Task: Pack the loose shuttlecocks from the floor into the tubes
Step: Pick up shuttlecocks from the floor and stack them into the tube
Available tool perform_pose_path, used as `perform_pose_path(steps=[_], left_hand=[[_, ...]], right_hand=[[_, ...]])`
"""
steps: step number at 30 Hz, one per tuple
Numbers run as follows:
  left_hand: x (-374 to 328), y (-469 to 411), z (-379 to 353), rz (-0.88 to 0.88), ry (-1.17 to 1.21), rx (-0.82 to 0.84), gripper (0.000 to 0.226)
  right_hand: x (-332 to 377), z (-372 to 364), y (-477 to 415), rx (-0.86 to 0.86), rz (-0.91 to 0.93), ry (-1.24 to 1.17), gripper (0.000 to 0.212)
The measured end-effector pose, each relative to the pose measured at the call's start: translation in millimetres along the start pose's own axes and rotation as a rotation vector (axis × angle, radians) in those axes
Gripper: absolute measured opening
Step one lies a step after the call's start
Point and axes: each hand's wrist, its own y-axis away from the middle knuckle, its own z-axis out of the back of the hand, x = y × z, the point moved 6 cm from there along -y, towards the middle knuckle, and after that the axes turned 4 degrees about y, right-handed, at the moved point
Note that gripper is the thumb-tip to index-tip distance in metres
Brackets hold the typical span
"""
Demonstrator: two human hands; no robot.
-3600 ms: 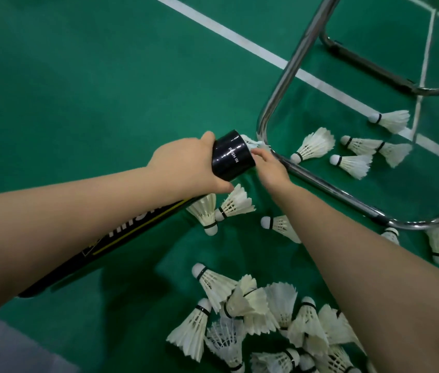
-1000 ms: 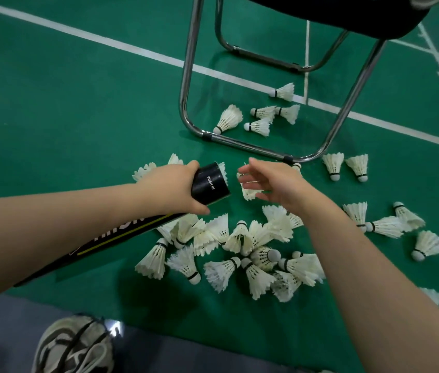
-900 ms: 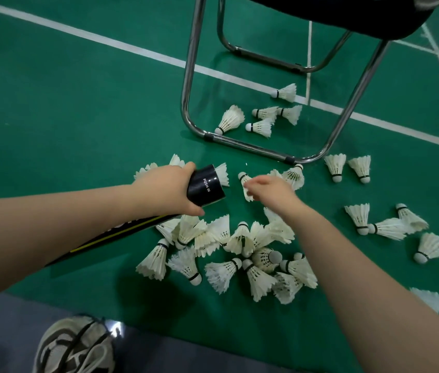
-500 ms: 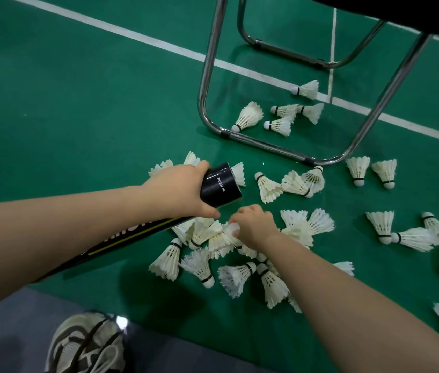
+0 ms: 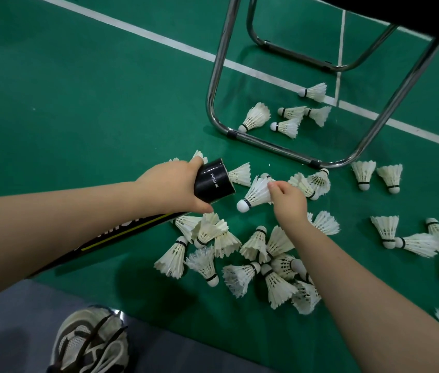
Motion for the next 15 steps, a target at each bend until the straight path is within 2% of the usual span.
perform_pose_path(steps=[6, 8, 11, 13, 15], left_hand=[[-1.7, 0.5, 2.0, 0.015, 0.003, 0.001, 0.073], [-0.5, 0.7, 1.9, 0.016, 0.004, 0.003, 0.074], [1.5, 0.5, 1.3, 0.015, -0.003, -0.001, 0.073], [2.7, 0.6, 0.9, 0.017, -0.006, -0.003, 0.072], [3.9, 0.8, 0.5, 0.02, -0.002, -0.001, 0.072]], right_hand=[[-8.6, -11.8, 4.5, 0.109, -0.177, -0.006, 0.031], [-18.7, -18.7, 4.8, 0.125, -0.289, -0.108, 0.026], [-30.7, -34.2, 10.1, 0.196, -0.434, -0.407, 0.024], [-28.9, -44.4, 15.7, 0.271, -0.439, -0.566, 0.03], [-27.4, -48.6, 16.6, 0.27, -0.383, -0.523, 0.036]])
